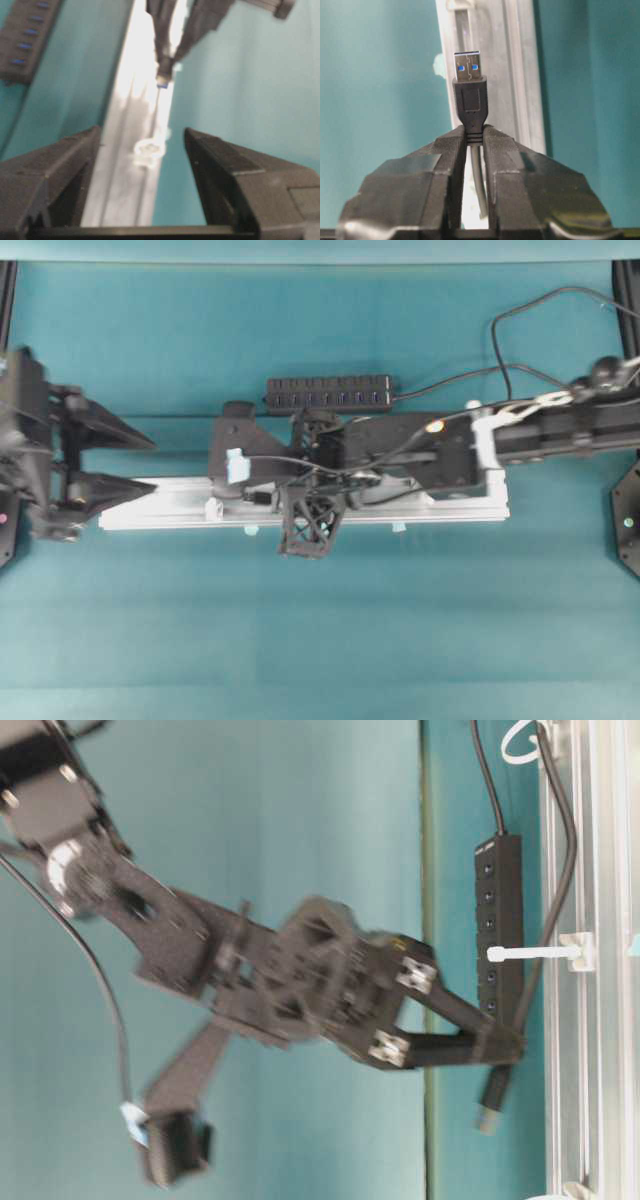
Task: Pass the USB cable through three rings with both arms.
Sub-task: 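Carry the plug with the right gripper toward the leftmost white ring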
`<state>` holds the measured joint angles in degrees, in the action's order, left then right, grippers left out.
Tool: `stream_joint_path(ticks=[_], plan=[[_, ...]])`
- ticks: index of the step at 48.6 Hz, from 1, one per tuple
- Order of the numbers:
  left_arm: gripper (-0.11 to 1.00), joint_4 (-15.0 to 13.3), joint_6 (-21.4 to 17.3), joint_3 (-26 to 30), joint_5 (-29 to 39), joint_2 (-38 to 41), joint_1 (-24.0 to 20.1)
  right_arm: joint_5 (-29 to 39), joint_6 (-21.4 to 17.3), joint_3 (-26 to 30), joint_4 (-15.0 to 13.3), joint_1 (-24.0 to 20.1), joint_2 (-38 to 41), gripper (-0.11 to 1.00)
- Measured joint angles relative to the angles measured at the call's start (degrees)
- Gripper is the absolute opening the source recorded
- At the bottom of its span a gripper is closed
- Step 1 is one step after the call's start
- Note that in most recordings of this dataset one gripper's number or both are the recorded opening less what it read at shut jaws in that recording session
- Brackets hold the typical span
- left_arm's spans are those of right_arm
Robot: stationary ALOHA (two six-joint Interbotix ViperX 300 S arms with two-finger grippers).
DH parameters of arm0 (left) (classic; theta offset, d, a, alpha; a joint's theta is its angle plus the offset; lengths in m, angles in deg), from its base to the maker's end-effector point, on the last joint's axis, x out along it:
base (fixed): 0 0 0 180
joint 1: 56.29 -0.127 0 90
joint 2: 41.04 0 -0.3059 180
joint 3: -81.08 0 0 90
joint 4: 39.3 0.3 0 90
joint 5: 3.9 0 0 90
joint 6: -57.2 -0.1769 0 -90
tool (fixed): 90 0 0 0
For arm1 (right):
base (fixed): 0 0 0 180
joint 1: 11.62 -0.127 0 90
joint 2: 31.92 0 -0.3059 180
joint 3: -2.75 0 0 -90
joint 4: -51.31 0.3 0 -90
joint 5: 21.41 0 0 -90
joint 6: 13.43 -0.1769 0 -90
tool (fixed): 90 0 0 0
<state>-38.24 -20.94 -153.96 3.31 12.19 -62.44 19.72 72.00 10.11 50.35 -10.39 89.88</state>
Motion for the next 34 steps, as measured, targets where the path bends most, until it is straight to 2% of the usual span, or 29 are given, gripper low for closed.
stream_joint_path(ticks=[15,34], plan=[[0.75,0.00,0.00,-0.35,8.09,-8.44,-0.53,5.36,0.09,6.68,0.09,0.00,5.27,-0.08],[0.74,0.00,0.00,-0.53,8.79,-9.14,-0.62,6.42,1.32,9.93,0.62,-0.09,7.82,-0.08]])
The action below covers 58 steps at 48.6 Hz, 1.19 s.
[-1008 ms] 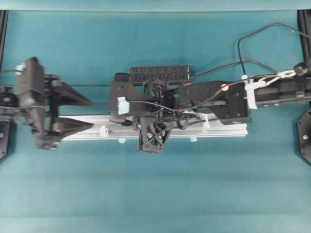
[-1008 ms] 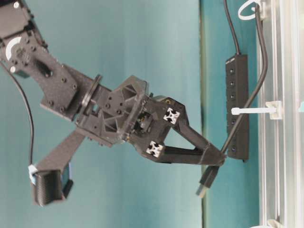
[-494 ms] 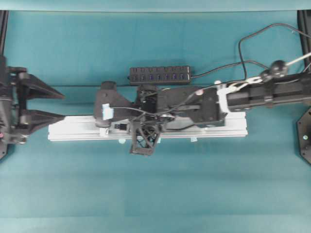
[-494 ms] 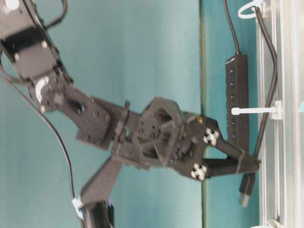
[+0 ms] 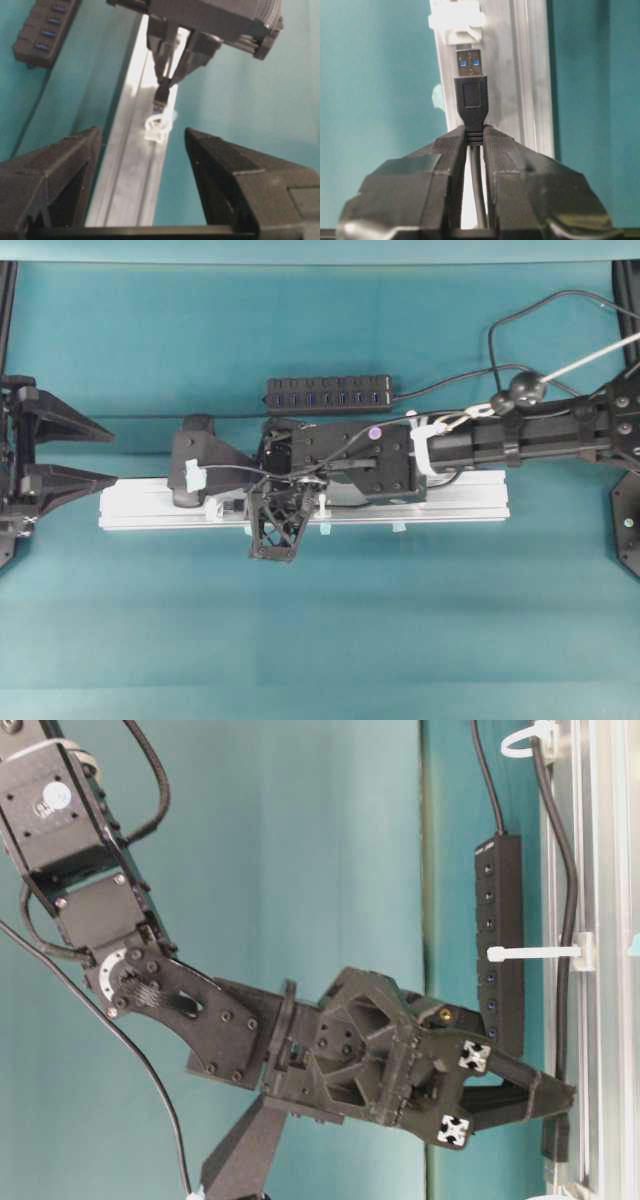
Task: Pass the USB cable through three rings with both arms.
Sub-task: 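Carry the plug with the right gripper toward the leftmost white ring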
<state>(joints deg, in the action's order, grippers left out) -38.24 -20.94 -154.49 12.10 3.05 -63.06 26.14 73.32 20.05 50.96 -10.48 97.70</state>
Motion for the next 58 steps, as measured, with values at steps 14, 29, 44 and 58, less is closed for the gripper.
stream_joint_path(ticks=[14,29,44,58], plan=[[0.74,-0.09,0.00,0.09,0.00,-0.18,0.00,0.00,0.26,1.76,0.09,-0.18,1.32,-0.08],[0.74,-0.09,0.00,0.00,-0.09,-0.18,0.00,-0.44,0.35,3.52,0.09,-0.18,2.11,-0.08],[0.73,0.00,0.00,0.00,0.00,-0.18,0.00,-2.64,0.26,5.19,0.44,-0.18,3.34,-0.08],[0.73,0.00,0.35,-0.53,-0.35,-0.18,0.00,-5.27,0.26,5.19,1.41,-0.09,3.43,-0.08]])
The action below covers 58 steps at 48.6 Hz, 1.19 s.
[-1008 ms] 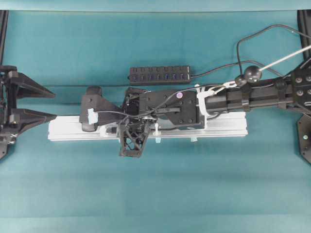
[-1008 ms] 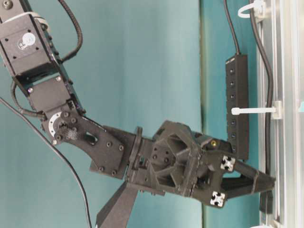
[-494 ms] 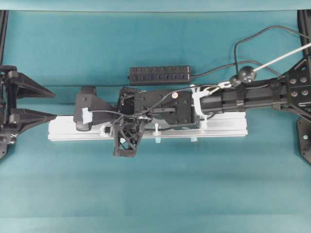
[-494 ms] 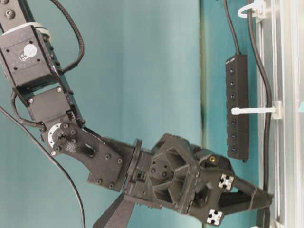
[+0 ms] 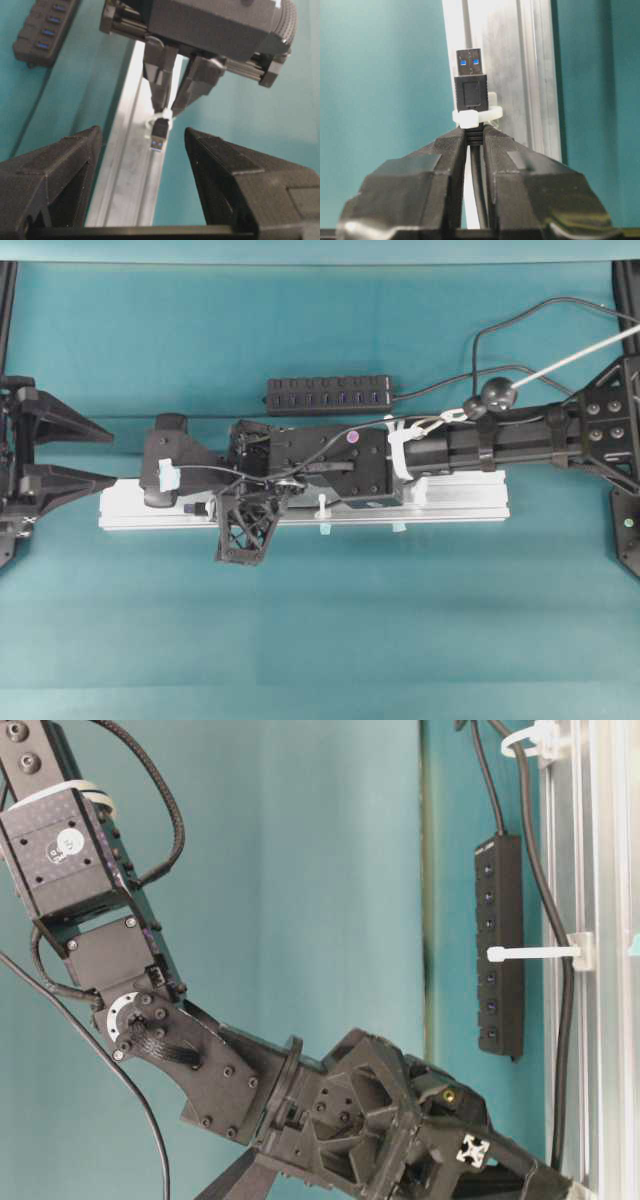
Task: Pass the USB cable through three rings with both arms.
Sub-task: 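Carry the plug with the right gripper toward the leftmost white ring, then push the plug through the leftmost ring and close the left gripper on it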
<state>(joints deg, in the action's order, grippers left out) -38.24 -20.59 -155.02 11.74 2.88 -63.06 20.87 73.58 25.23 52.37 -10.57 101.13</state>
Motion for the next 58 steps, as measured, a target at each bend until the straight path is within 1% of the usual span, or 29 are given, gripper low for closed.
stream_joint_path(ticks=[10,21,31,44,54,58], plan=[[0.74,0.00,2.29,-3.25,-2.81,0.35,0.53,-0.18,-0.18,0.00,0.09,0.00,0.00,-0.08],[0.74,-0.09,2.46,-7.56,-6.50,0.88,0.70,-0.44,-0.26,-0.18,0.09,0.00,-0.09,-0.08],[0.74,0.00,2.46,-9.05,-11.60,4.22,1.14,-0.70,-0.26,-0.26,0.09,0.44,-0.09,-0.08],[0.74,0.00,1.93,-9.67,-21.36,14.85,1.93,-0.79,-0.26,-0.18,0.18,0.53,-0.09,-0.08],[0.74,-0.09,1.76,-9.40,-28.56,25.49,2.90,-0.79,-0.26,-0.26,0.18,0.53,-0.09,-0.08],[0.74,-0.09,1.67,-8.35,-31.46,29.88,3.16,-0.79,-0.26,-0.26,0.18,0.53,-0.09,-0.08]])
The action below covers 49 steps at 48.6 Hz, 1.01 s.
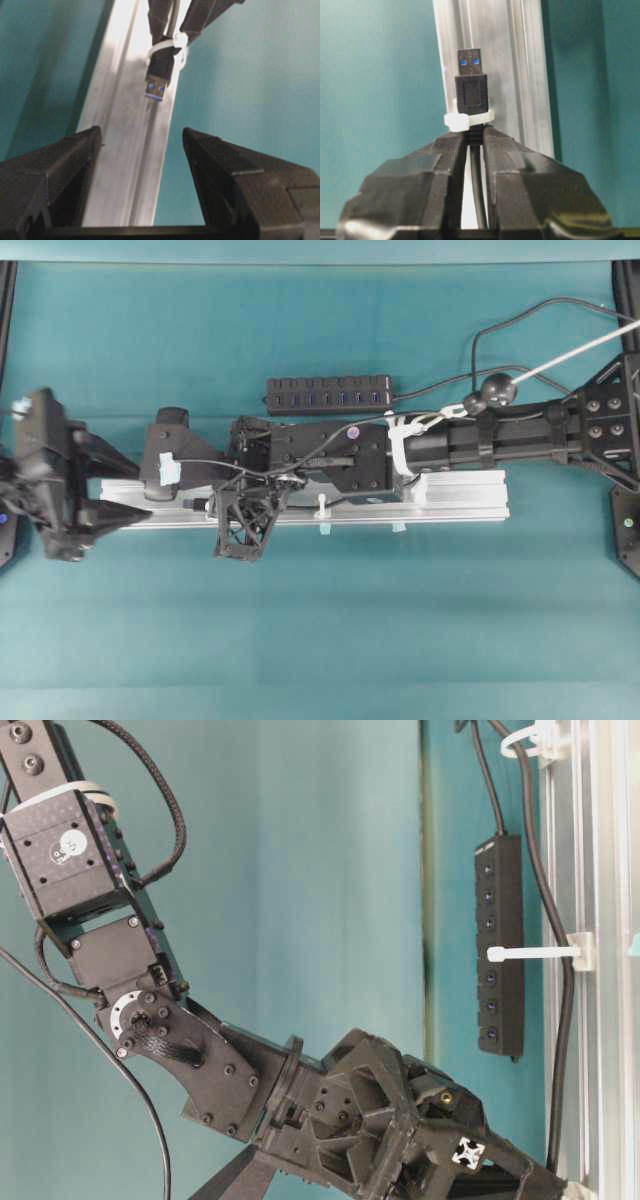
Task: Pass the USB cable through three rings with both arms.
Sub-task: 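Push the plug through the leftmost ring and close the left gripper on it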
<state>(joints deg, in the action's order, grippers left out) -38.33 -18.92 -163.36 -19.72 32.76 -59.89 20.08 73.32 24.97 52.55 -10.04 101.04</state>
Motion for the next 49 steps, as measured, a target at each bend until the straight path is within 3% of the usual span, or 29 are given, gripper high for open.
stream_joint_path(ticks=[17,37,49], plan=[[0.73,0.00,-2.37,5.19,-4.75,11.78,0.44,-0.09,0.09,0.00,0.09,0.00,-0.09,-0.08],[0.72,0.00,-2.81,6.77,-8.44,15.38,0.44,-0.88,0.09,0.00,0.18,0.00,0.00,-0.08],[0.65,0.00,-2.81,7.91,-8.53,17.67,0.44,-0.88,0.00,0.00,0.18,0.00,-0.09,-0.08]])
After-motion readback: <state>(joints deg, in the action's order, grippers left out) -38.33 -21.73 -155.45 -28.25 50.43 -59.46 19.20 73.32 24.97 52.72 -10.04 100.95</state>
